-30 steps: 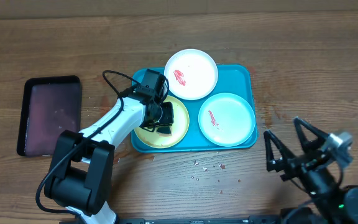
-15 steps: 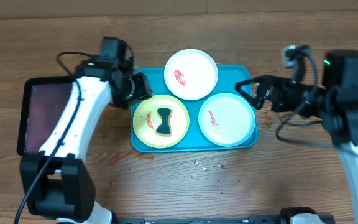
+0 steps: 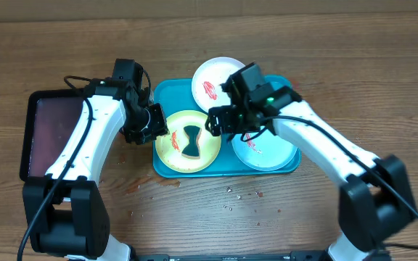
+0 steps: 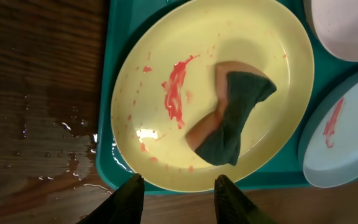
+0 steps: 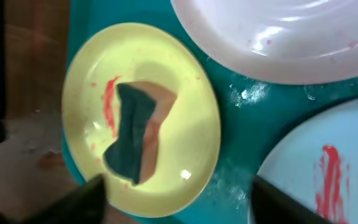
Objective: Clean dirty plates on tray and stack at the side
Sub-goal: 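Grip the yellow plate rim with the right gripper to steady it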
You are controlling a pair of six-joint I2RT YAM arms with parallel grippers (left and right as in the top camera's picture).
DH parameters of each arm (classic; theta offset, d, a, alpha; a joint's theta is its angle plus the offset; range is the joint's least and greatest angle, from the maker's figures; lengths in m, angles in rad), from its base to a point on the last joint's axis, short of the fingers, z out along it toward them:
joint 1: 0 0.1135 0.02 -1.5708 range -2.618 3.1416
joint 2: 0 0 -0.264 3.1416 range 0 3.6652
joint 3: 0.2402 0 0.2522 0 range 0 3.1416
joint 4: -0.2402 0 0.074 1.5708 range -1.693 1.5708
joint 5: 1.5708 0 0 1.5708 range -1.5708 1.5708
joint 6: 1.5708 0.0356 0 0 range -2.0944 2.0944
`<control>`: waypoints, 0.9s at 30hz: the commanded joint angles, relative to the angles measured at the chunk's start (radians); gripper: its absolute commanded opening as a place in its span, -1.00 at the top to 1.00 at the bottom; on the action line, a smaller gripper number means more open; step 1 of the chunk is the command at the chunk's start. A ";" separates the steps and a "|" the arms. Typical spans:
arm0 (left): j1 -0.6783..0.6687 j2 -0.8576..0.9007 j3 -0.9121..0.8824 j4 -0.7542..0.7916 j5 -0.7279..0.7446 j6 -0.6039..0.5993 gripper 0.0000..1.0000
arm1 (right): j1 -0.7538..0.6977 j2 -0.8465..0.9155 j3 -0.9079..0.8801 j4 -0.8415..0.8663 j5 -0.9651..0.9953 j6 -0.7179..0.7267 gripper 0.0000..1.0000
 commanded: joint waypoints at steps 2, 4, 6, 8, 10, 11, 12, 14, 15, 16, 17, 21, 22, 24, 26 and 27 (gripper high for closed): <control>-0.008 0.002 -0.006 0.005 -0.003 0.030 0.24 | 0.015 0.076 -0.009 0.018 0.109 0.035 -0.03; -0.008 0.002 -0.006 0.012 -0.003 0.030 0.26 | 0.015 0.097 -0.009 0.031 0.110 0.035 -0.01; -0.008 0.002 -0.006 0.021 -0.003 0.030 0.27 | 0.015 0.104 -0.009 0.047 0.109 0.035 0.04; -0.008 0.002 -0.006 0.031 0.005 0.030 0.27 | 0.015 0.105 -0.009 0.052 0.109 0.035 0.04; -0.008 0.002 -0.006 0.032 0.005 0.030 0.25 | 0.015 0.106 -0.009 0.057 0.109 0.035 0.04; -0.008 0.002 -0.006 0.032 0.005 0.030 0.23 | 0.016 0.110 -0.010 0.059 0.109 0.035 0.06; -0.008 0.002 -0.006 0.034 0.005 0.030 0.22 | 0.016 0.115 -0.010 0.061 0.109 0.035 0.07; -0.008 0.002 -0.006 0.042 0.005 0.030 0.22 | 0.021 0.157 -0.010 0.065 0.108 0.040 0.14; -0.008 0.002 -0.006 0.042 0.005 0.029 0.22 | 0.022 0.174 -0.010 0.067 0.103 0.040 0.19; -0.008 0.002 -0.006 0.042 0.005 0.029 0.22 | 0.022 0.190 -0.010 0.069 0.101 0.040 0.23; -0.008 0.002 -0.006 0.042 0.005 0.030 0.21 | 0.022 0.202 -0.010 0.070 0.102 0.055 0.24; -0.008 0.002 -0.006 0.046 0.005 0.030 0.20 | 0.026 0.217 -0.010 0.071 0.100 0.072 0.37; -0.013 0.002 -0.006 0.051 0.005 0.030 0.18 | 0.026 0.217 -0.010 0.070 0.101 0.077 0.41; -0.032 0.002 -0.011 0.076 0.018 0.030 0.17 | 0.026 0.217 -0.010 0.068 0.100 0.077 0.49; -0.054 0.002 -0.023 0.108 0.054 0.030 0.18 | 0.026 0.217 -0.010 0.066 0.090 0.081 0.60; -0.068 0.002 -0.032 0.129 0.062 0.026 0.22 | 0.026 0.217 -0.010 0.065 0.087 0.084 0.62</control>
